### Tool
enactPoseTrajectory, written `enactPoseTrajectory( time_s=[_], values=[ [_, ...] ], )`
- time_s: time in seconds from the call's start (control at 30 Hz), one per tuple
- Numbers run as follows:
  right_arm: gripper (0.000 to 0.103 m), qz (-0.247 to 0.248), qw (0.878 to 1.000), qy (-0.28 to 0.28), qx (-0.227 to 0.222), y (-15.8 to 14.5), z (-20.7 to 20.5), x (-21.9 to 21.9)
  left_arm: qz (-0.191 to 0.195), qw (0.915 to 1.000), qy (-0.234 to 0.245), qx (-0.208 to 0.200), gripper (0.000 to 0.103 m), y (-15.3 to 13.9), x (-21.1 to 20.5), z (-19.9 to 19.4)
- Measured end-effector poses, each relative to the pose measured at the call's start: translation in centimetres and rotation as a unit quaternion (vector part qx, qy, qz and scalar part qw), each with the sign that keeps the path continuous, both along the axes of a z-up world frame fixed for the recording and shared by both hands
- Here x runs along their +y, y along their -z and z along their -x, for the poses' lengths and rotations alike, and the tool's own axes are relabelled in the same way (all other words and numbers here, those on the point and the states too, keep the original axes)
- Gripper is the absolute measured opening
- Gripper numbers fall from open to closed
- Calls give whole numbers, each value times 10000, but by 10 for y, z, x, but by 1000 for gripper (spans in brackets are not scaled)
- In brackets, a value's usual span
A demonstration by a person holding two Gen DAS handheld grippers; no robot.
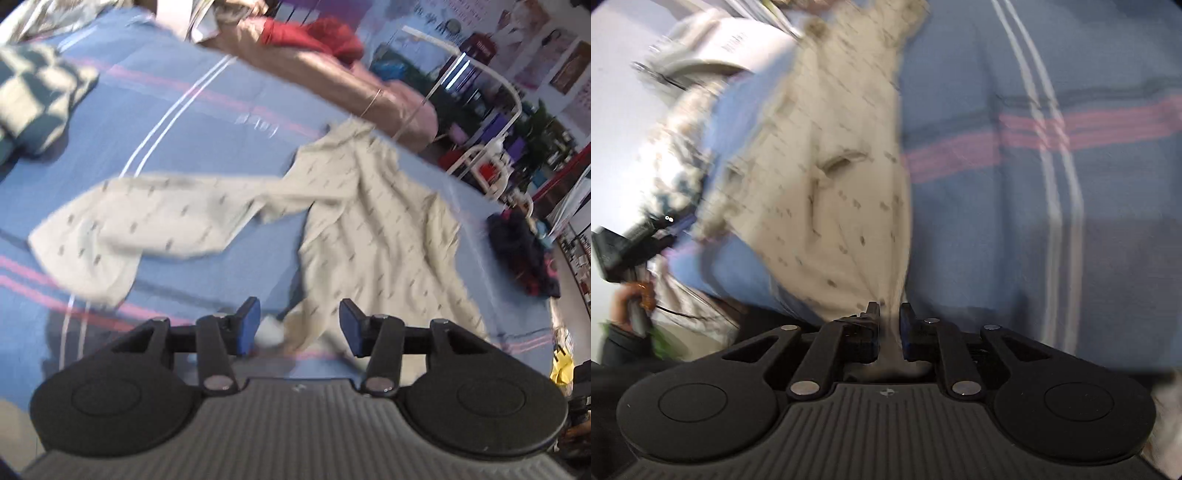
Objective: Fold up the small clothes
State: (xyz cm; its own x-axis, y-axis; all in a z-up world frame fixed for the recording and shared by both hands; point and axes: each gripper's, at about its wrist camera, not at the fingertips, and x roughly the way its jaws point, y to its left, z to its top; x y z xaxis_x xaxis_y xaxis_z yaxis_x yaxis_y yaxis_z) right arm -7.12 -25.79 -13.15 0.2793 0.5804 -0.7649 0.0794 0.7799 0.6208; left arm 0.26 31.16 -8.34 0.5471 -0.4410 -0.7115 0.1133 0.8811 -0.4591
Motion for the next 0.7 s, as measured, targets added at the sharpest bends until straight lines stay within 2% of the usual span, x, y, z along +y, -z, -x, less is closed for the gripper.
enactPoseTrajectory(
  time_s=[0.03, 0.07, 0.1, 0.17, 0.23, 0.27, 0.3, 0.43, 0.5, 0.63, 0.7],
  values=[
    [34, -141, 9999, 9, 73, 2, 5, -3, -60, 9999, -39, 71, 47, 5, 3, 2],
    [44, -175, 9998, 19, 61, 1, 9, -4, -106, 9999, -54, 105, 48, 9, 5, 4],
    [59, -148, 9998, 97, -85, -3, 13, -6, -120, 9999, -12, 77, 50, 9, 7, 5],
    [76, -194, 9988, 206, -406, -12, 17, -6, -130, 9997, 102, -179, 55, 6, 11, 10],
    [92, -190, 9972, 265, -675, -17, 15, -7, -149, 9983, 292, -492, 68, -1, 8, 12],
    [103, -151, 9971, 250, -697, -16, 11, -5, -181, 9970, 435, -615, 78, -3, 6, 12],
    [103, -135, 9974, 222, -668, -14, 7, -4, -257, 9955, 581, -702, 83, -3, 3, 11],
    [103, -185, 9976, 115, -661, -7, -1, 5, -721, 9848, 1308, -889, 83, 0, -16, 7],
    [103, -178, 9976, 62, -667, -7, -1, 9, -859, 9780, 1706, -841, 83, 5, -25, 6],
    [103, 228, 9950, -174, -955, -14, 4, 18, -1347, 9640, 2183, -707, 83, 20, -40, 4],
    [103, 455, 9918, -382, -1131, -15, 2, 26, -1379, 9612, 2270, -743, 81, 22, -42, 4]
  ],
)
